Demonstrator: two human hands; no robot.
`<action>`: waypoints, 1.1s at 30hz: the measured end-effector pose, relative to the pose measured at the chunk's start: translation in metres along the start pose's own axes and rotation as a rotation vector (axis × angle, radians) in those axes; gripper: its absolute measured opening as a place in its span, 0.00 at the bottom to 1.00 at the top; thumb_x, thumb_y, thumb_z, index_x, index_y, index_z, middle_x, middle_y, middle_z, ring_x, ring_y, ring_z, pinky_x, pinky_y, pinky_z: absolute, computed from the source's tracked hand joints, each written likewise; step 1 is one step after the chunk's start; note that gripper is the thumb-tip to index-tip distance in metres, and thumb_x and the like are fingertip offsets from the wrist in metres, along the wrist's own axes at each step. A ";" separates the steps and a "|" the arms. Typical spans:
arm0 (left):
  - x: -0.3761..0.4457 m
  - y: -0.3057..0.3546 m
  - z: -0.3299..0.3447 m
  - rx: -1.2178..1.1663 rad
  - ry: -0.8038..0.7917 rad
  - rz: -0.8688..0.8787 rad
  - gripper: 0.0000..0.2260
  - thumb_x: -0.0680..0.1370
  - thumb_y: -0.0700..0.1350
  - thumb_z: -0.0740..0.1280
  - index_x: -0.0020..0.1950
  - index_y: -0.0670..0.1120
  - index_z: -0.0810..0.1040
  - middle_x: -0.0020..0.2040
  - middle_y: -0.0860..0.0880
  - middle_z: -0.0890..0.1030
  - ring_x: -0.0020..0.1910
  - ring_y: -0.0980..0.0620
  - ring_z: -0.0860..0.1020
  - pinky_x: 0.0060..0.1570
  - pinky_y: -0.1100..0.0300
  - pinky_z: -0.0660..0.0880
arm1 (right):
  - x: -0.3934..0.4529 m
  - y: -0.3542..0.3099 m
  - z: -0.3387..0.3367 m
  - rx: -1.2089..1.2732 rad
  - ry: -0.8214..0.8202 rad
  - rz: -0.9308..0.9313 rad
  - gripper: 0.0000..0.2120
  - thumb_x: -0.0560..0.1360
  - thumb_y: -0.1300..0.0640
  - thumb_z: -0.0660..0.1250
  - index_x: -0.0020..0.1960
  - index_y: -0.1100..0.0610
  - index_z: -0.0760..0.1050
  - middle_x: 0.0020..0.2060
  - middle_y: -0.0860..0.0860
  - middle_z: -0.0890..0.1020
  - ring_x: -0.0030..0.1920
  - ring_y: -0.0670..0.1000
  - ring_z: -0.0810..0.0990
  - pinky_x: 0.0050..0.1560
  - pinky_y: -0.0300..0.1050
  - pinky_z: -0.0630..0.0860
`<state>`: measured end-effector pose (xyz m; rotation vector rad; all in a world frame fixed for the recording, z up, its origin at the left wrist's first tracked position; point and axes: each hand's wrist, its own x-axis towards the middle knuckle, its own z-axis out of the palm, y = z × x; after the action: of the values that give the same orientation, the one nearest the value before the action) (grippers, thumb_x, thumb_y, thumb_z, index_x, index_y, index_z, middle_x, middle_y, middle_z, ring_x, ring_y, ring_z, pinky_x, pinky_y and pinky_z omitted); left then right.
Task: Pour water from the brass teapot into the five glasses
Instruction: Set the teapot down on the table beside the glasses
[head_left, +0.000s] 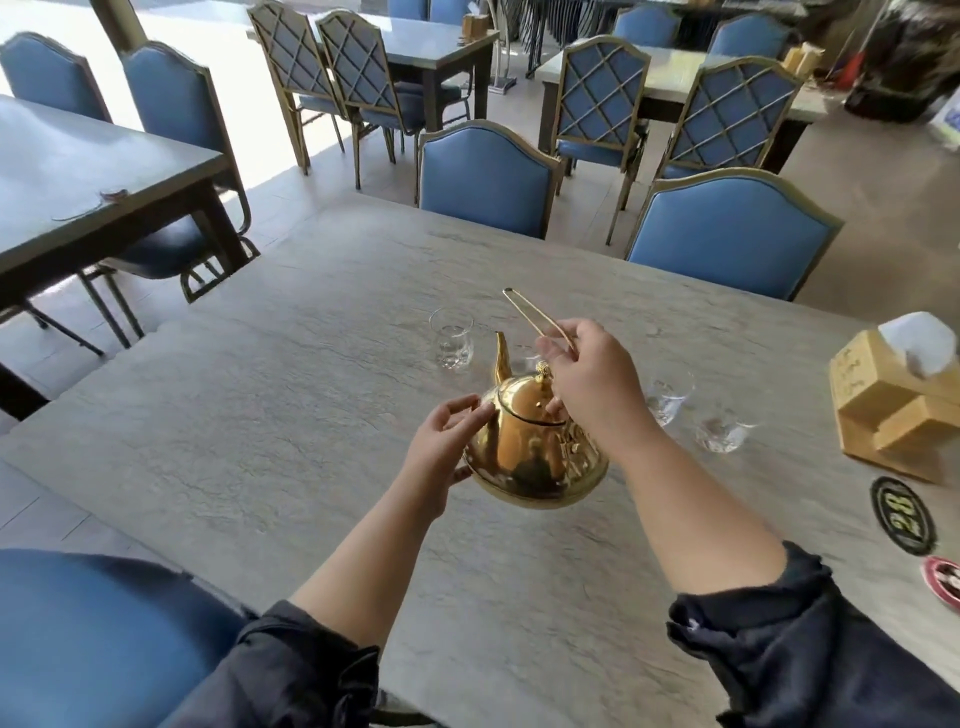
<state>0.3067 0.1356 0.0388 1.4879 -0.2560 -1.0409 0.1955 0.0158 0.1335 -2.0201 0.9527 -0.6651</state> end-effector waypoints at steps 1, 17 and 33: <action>-0.005 -0.005 0.010 0.000 -0.008 -0.001 0.19 0.75 0.53 0.73 0.64 0.52 0.77 0.59 0.49 0.81 0.55 0.49 0.80 0.53 0.49 0.78 | -0.007 0.007 -0.009 0.022 0.005 0.014 0.09 0.80 0.51 0.64 0.57 0.54 0.75 0.39 0.51 0.81 0.33 0.50 0.81 0.31 0.39 0.77; -0.051 -0.085 0.225 0.160 -0.202 0.003 0.28 0.70 0.57 0.76 0.69 0.54 0.76 0.66 0.45 0.80 0.61 0.47 0.81 0.65 0.46 0.76 | -0.102 0.136 -0.186 0.404 0.272 0.243 0.07 0.75 0.56 0.70 0.41 0.55 0.74 0.26 0.47 0.74 0.26 0.47 0.70 0.31 0.44 0.71; -0.056 -0.124 0.284 0.216 -0.196 -0.062 0.28 0.71 0.51 0.77 0.71 0.52 0.74 0.63 0.44 0.81 0.58 0.47 0.82 0.61 0.50 0.79 | -0.129 0.201 -0.217 0.425 0.360 0.262 0.13 0.73 0.49 0.72 0.37 0.55 0.73 0.21 0.47 0.73 0.23 0.48 0.70 0.29 0.46 0.69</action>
<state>0.0212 0.0096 -0.0040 1.5948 -0.4766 -1.2421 -0.1131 -0.0556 0.0715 -1.4006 1.1460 -1.0080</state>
